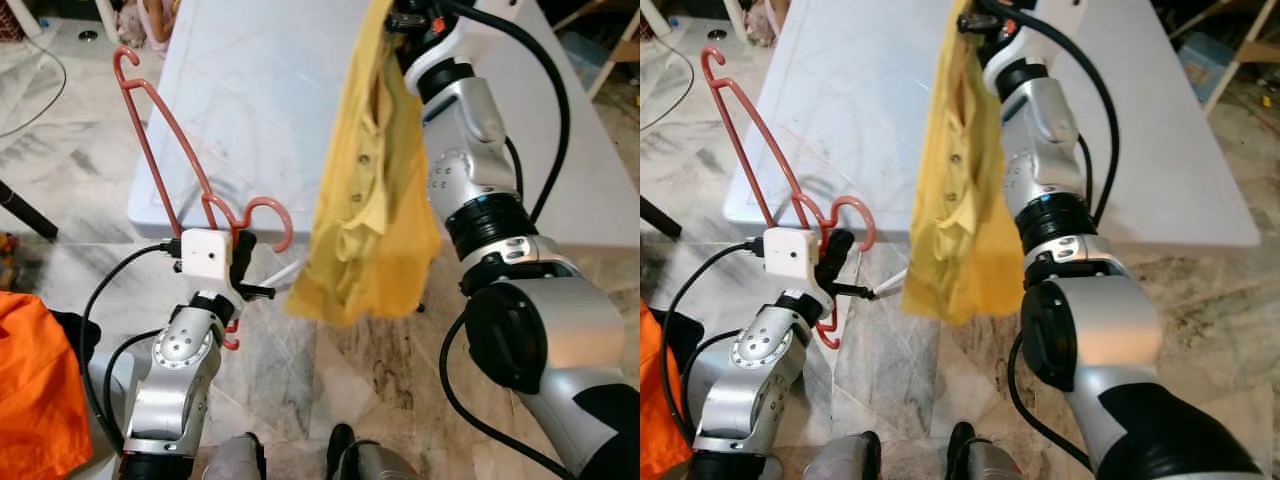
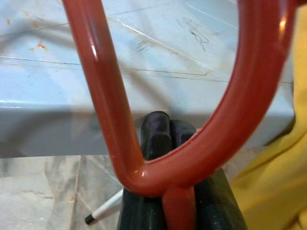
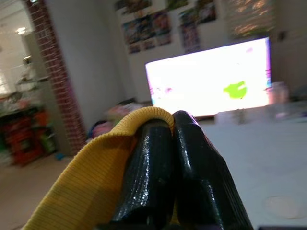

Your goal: Hang hanger

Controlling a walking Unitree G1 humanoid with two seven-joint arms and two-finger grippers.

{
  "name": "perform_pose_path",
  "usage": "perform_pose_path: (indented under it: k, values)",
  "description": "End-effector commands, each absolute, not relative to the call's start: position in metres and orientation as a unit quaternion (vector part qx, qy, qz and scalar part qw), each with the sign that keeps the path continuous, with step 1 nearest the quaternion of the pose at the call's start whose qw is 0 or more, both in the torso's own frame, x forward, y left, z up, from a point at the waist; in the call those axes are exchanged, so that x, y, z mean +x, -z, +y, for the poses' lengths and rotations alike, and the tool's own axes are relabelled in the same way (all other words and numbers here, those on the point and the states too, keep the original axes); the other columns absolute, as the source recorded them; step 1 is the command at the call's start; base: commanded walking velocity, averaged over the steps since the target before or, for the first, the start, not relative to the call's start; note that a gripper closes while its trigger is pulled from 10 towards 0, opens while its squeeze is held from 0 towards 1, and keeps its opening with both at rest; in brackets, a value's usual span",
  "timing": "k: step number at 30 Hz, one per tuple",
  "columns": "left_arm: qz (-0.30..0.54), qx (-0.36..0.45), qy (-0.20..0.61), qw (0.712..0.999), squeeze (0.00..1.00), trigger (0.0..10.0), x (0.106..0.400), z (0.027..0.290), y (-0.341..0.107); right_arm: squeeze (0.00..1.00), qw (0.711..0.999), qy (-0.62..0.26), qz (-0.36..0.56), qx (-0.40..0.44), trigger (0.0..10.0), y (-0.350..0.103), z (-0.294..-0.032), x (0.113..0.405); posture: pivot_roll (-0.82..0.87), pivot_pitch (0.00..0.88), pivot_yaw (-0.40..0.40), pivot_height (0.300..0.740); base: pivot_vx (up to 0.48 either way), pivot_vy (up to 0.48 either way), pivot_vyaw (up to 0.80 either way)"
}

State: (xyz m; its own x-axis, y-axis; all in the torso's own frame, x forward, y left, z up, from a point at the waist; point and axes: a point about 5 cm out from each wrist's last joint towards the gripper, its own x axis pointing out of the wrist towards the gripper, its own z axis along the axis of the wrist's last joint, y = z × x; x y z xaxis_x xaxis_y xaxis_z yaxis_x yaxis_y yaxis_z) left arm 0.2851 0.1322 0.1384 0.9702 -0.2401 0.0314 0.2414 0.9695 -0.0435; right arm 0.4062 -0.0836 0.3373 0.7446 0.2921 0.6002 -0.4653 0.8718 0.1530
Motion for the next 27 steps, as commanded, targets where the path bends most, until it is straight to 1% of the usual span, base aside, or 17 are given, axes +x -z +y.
perform_pose_path:
  k: [1,3,9,16,21,24,27]
  values:
    - [0.000,-0.025,0.107,0.994,0.00,10.0,0.287,0.135,-0.135,0.00,0.917,-0.193,-0.319,0.145,10.0,-0.348,-0.094,0.405,0.19,0.268,-0.103,0.740,0.375,0.000,0.00]
    - [0.002,-0.025,0.105,0.994,0.00,10.0,0.287,0.135,-0.135,0.00,0.917,-0.194,-0.317,0.145,10.0,-0.347,-0.093,0.405,0.19,0.269,-0.104,0.740,0.382,0.000,0.00]
    - [0.000,-0.031,0.105,0.994,0.00,10.0,0.285,0.135,-0.135,0.00,0.918,-0.196,-0.311,0.149,10.0,-0.340,-0.091,0.405,0.19,0.272,-0.106,0.740,0.000,0.000,0.00]
    - [0.006,-0.016,0.102,0.995,0.00,10.0,0.281,0.133,-0.131,0.00,0.921,-0.200,-0.299,0.149,10.0,-0.329,-0.089,0.405,0.20,0.273,-0.114,0.740,0.000,0.000,0.00]
    - [0.003,0.001,0.112,0.994,0.00,10.0,0.273,0.132,-0.130,0.00,0.929,-0.213,-0.265,0.145,10.0,-0.321,-0.088,0.408,0.22,0.282,-0.129,0.740,0.000,0.000,0.00]
    - [0.001,0.013,0.119,0.993,0.00,10.0,0.266,0.133,-0.129,0.00,0.931,-0.234,-0.243,0.139,10.0,-0.329,-0.085,0.412,0.23,0.289,-0.138,0.740,0.000,0.000,0.00]
    - [-0.001,0.011,0.118,0.993,0.00,10.0,0.264,0.134,-0.129,0.00,0.931,-0.245,-0.241,0.127,10.0,-0.339,-0.083,0.412,0.24,0.292,-0.140,0.740,0.000,0.000,0.00]
